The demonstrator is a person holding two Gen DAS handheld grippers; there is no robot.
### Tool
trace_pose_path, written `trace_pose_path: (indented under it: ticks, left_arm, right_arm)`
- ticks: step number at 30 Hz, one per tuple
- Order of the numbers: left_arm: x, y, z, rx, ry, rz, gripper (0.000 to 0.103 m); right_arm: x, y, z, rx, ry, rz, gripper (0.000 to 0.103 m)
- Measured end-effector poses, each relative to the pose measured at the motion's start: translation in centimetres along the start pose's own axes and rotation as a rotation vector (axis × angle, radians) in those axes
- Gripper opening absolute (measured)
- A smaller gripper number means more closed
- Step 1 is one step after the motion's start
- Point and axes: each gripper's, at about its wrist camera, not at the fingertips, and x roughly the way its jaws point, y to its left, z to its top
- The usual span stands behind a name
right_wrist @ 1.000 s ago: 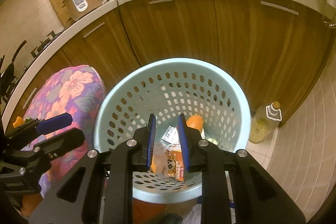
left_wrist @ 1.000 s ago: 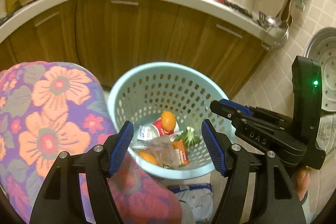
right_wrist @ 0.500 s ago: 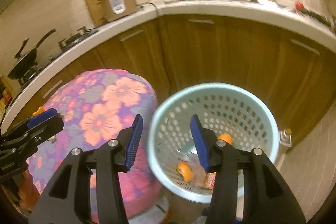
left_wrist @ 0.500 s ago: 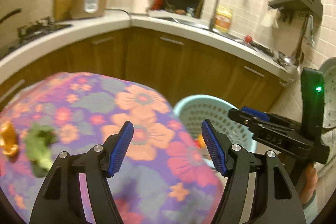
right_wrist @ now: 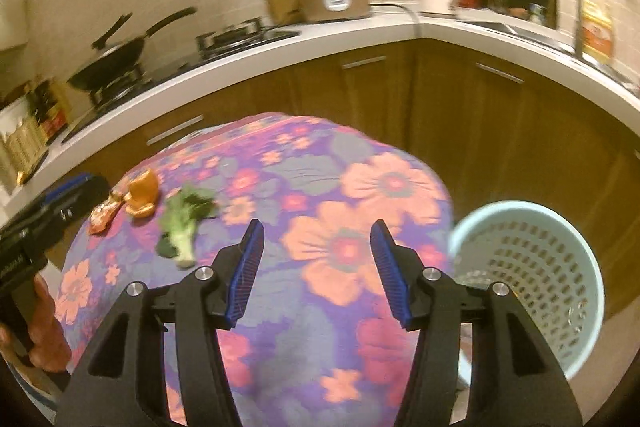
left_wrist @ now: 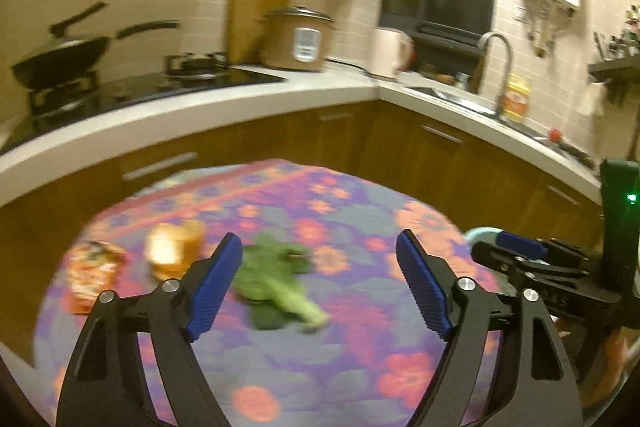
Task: Collect trash
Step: 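Move both open tools back to the table toward the remaining items, then grasp the bread crust with the left tool while the right tool grasps a bok choy stalk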
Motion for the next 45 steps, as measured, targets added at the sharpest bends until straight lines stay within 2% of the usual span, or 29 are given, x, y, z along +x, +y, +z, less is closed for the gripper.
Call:
trace_pose_path:
  ticks: [4,9,13,16,22,25,30,33,36,41,43,44,45]
  left_arm:
    - [-0.3,3.7,0.1,-0.049,0.001,0.060,0.079]
    - [0.8,8.8,-0.2,-0.130,0.052,0.113,0.082]
    - [2.5,12.1,-0.8,-0.212,0.118,0.058,0.082]
    - [4.3,13.3,-1.1,-0.249,0.190,0.001,0.082]
    - [8.3,13.4,-1.1,-0.196,0.302,0.014,0.082]
    - [9.7,13.4,-1.0,-0.177,0.301,0.053,0.082]
    - [11.5,13.6,-0.9,-0.172,0.299,0.072,0.081]
    - [11.7,14.2,-1.1,-0.211,0.284,0.057,0.073]
    - [11.7,14.4,-1.2,-0.209,0.265,0.064,0.060]
    - [11.1,14.4,-0.9,-0.215,0.242,0.027,0.033]
    - [11.0,14.4,-0.9,-0.219,0.238,0.015,0.019]
    - [10.9,14.4,-0.9,-0.221,0.235,0.008,0.016]
    - [10.8,14.4,-0.9,-0.225,0.232,-0.010,0.013]
  right_arm:
    - [1.6,3.7,0.5,-0.064,0.017,0.030,0.052]
    - [4.1,7.8,0.7,-0.132,0.052,0.087,0.052]
    - [6.4,10.4,0.2,-0.185,0.078,0.120,0.052]
    - [8.2,11.7,-0.2,-0.214,0.109,0.125,0.052]
    - [11.3,11.9,-0.8,-0.203,0.176,0.126,0.052]
    - [12.1,12.0,-0.7,-0.206,0.195,0.126,0.052]
    - [13.0,12.5,-0.6,-0.229,0.220,0.125,0.052]
    - [13.4,12.8,-0.6,-0.240,0.234,0.121,0.052]
    - [13.8,13.1,-0.8,-0.252,0.254,0.113,0.052]
    - [14.0,13.4,-1.0,-0.267,0.266,0.099,0.051]
    - [13.9,13.6,-1.1,-0.275,0.264,0.101,0.045]
    - [13.8,13.7,-1.2,-0.281,0.261,0.103,0.041]
    - [13.8,13.8,-1.2,-0.285,0.261,0.110,0.033]
